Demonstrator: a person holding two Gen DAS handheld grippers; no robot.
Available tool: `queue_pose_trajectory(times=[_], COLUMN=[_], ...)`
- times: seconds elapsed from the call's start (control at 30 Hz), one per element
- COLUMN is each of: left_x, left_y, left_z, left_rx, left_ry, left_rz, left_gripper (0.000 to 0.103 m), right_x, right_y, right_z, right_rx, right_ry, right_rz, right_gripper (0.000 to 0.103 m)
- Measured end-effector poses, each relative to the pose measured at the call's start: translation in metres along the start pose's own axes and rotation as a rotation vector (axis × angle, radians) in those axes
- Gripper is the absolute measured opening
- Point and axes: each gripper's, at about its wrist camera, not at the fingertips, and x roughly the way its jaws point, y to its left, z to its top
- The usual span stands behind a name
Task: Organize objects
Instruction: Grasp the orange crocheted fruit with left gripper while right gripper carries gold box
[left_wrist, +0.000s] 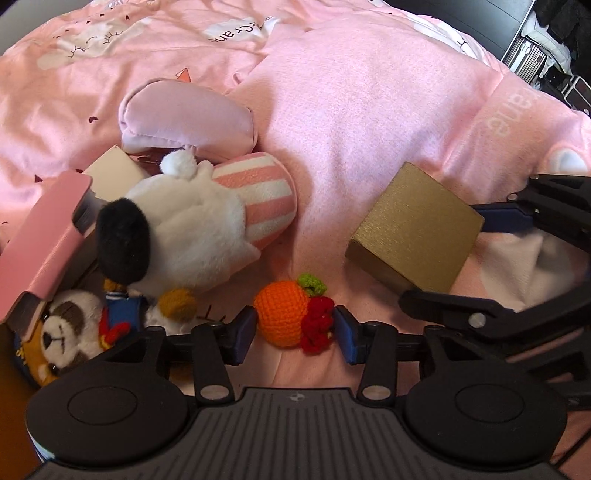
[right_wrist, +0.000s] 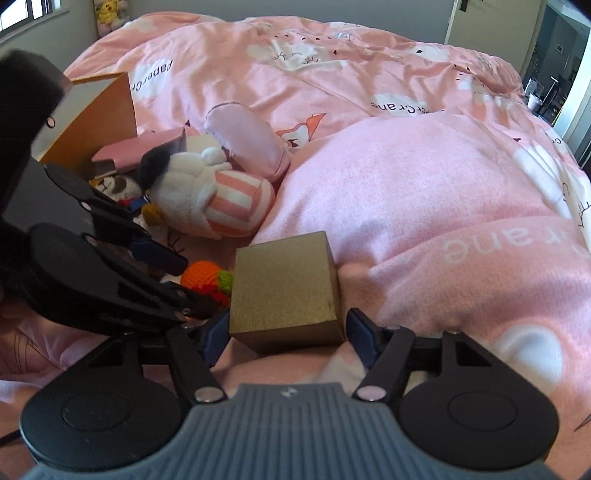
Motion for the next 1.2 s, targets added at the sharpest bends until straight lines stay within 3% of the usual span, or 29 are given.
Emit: queue_pose_trajectory(times=[0.1,0.27,0.53,0.7,0.87,1.07,1.2], left_x=[0.005,-0.004,-0.091,-0.148,-0.205,-0.247,-0.266], left_y=[0.004,0.009,0.023,0.037,0.064,0.112,0.145], left_z=[0.001,-0.002,-0.023,-0.033,-0.05,-0.093,-0.12], left_rx=[-0.042,-0.055,-0.127,-0.172,-0.218,-0.323,-0.405], left_ry=[-0.012,-0.015,-0.178,-0.258,-0.299,-0.275,-0.273], left_rz=[-0.017,-0.03,-0.071,-0.065,0.001,0.074,0.121], left_gripper=[0.059,0.052,0.05,0.05,0.05,0.05,0.05], right_x=[-0.001,-0.004,-0.033,-0.055,-0.077,-0.093,-0.085], right_y=[0.004,0.008,0.023,0.035,0.059,0.119,0.17], right_z=[-0.001,-0.002,0.011,0.026,0.05,0.09,0.11], right_rx=[-0.031,-0.043,-0.08,-0.034,0.041,0.003,-0.019], right_ry=[0.0,-0.011,-0.041,-0.068,-0.114,-0.151,-0.106], right_rz=[-0.001,-0.013,0.025,0.12,0.278,0.451,0.532], right_gripper=[0.07,0.067,0.065,0.064,0.064,0.064,0.064])
